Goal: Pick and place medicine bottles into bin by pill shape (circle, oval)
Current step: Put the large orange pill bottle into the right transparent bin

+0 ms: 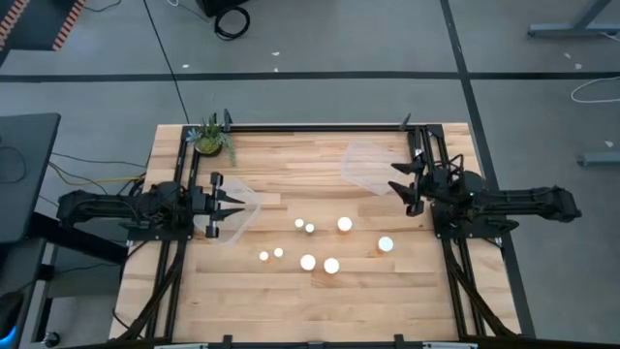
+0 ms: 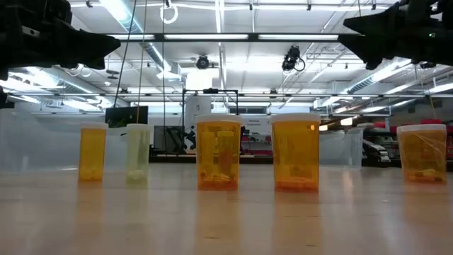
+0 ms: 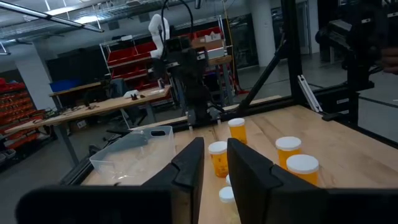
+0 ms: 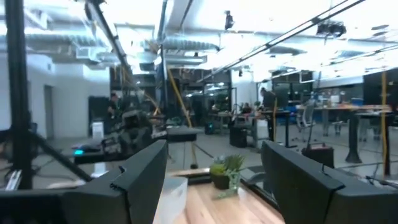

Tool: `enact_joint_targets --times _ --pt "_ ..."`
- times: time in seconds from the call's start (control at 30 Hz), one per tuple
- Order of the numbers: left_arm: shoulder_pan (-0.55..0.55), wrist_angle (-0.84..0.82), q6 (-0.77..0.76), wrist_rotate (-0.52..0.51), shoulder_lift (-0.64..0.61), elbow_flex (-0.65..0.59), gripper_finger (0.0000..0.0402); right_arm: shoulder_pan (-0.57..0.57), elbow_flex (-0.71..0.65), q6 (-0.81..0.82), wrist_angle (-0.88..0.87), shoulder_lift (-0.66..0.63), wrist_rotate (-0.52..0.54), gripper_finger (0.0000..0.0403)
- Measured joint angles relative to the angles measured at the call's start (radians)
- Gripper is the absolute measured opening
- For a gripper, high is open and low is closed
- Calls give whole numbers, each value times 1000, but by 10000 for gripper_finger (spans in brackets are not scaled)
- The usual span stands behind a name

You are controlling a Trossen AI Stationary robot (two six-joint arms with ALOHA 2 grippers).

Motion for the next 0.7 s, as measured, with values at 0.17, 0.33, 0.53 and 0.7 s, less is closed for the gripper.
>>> enact_joint_targets --times 0.17,0.33,0.53,0.7 --pt "0 0 0 0 0 0 83 -39 37 -20 -5 67 0 269" --pt "0 0 0 0 0 0 86 -54 95 -19 -9 163 -14 269" --pt "0 0 0 0 0 0 80 -53 158 141 -55 313 -19 269" --pt "0 0 0 0 0 0 80 -53 248 150 -178 454 -19 269"
